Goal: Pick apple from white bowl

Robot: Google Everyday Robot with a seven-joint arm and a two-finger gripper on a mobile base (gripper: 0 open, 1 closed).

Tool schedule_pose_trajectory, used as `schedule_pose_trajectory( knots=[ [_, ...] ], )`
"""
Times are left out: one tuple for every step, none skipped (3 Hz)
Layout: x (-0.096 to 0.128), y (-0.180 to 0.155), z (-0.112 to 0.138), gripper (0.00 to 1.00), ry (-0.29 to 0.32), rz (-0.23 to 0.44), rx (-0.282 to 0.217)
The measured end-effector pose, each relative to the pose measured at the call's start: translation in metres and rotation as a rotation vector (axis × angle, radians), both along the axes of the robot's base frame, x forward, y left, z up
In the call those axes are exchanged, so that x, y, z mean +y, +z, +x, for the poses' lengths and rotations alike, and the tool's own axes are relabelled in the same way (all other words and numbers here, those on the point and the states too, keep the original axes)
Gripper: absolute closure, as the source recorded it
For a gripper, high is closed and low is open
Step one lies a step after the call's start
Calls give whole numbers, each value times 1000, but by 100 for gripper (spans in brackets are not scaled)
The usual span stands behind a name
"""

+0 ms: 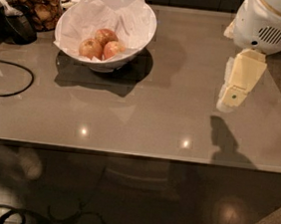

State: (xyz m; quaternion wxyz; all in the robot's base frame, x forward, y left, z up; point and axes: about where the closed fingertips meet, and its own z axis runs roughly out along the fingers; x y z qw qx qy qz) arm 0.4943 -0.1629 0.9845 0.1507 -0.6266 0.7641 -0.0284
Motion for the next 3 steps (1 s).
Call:
schedule_pose_trajectory(
  knots=[
    [20, 2, 17, 0, 12, 43, 18],
    [51, 11, 45, 0, 52, 60, 17],
    [79, 21, 63, 0, 103, 74, -5]
  ],
)
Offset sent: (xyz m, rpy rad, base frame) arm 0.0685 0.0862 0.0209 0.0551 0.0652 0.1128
